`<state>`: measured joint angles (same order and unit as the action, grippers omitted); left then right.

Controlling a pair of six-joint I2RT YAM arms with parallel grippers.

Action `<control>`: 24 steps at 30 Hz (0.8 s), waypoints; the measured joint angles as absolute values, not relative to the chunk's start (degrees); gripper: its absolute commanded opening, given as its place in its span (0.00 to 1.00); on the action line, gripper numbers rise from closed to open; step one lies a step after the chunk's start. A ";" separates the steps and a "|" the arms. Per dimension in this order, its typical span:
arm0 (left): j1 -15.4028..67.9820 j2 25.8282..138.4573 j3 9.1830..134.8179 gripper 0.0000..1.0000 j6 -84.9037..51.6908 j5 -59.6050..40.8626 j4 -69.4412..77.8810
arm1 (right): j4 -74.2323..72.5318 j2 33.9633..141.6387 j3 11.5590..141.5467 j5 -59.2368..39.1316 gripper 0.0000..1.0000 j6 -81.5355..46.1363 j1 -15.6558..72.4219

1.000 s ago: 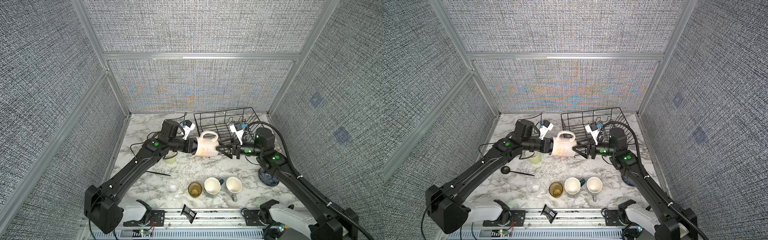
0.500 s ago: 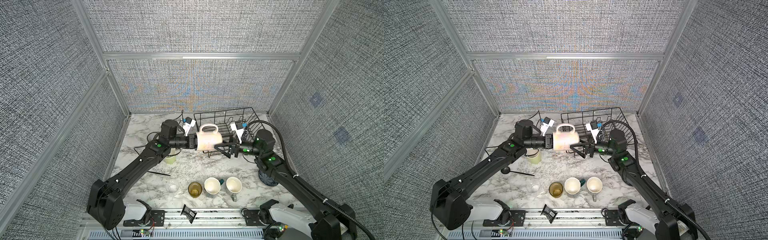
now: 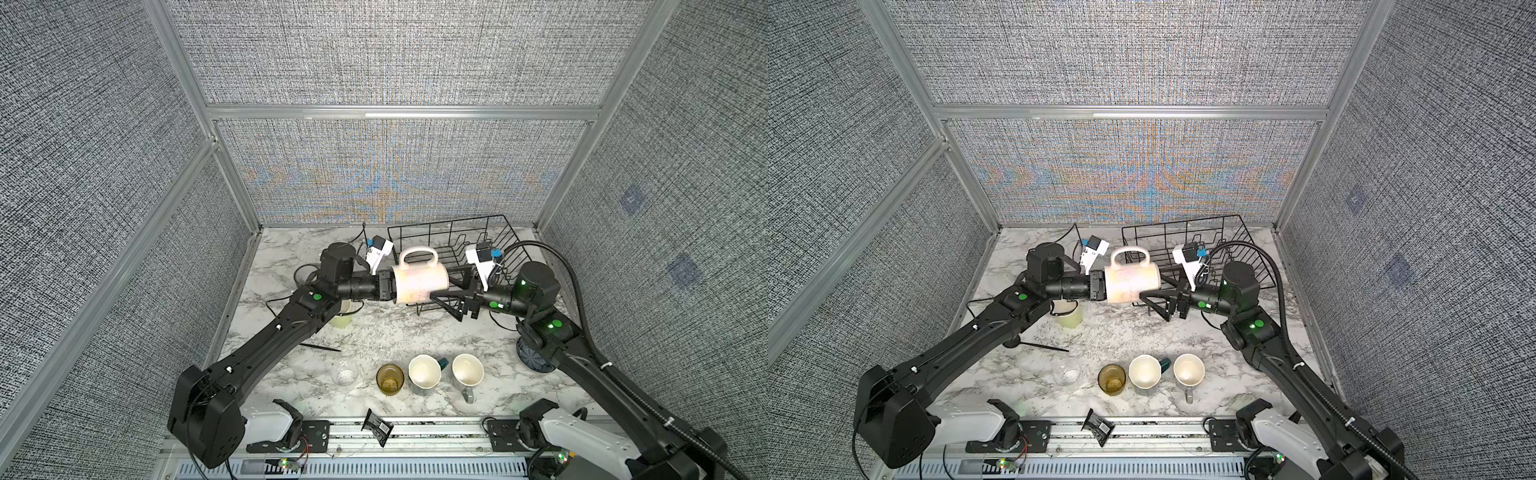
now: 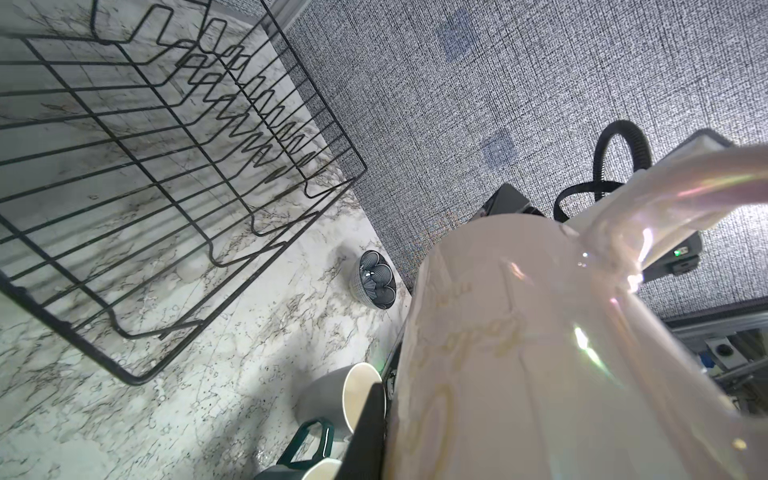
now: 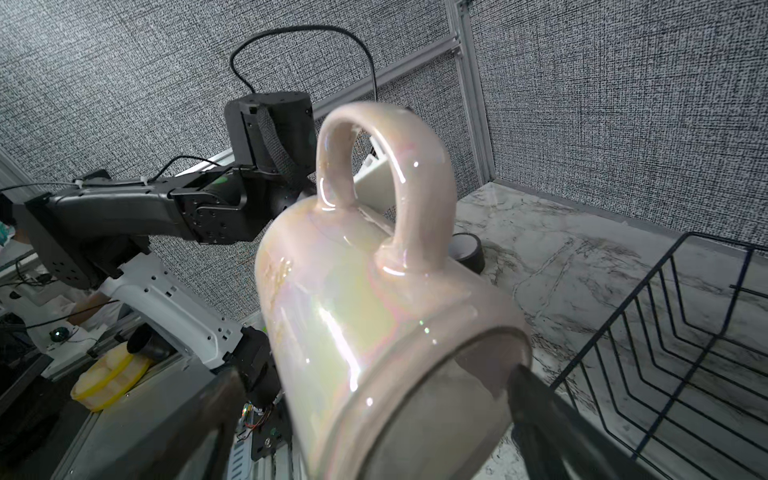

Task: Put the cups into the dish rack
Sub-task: 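Grasp the pink mug's base with the right gripper while the left holds it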

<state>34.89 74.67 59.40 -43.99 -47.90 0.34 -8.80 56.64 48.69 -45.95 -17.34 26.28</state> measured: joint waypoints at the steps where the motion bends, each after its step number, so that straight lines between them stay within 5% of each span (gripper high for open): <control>1: 34.89 74.67 59.07 0.00 -44.03 -48.45 0.73 | -6.66 56.45 49.45 -46.50 0.99 -16.23 26.28; 13: 35.55 74.78 58.96 0.00 -43.57 -55.79 2.92 | 7.79 51.22 52.62 -45.10 0.99 -5.78 26.48; 24: 38.52 75.88 61.89 0.00 -39.92 -63.77 3.01 | 3.38 54.43 54.28 -61.52 0.99 -8.95 26.72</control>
<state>38.52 75.88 61.89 -39.92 -63.77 3.01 3.38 54.43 54.28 -61.52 -8.95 26.72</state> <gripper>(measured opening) 0.124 0.990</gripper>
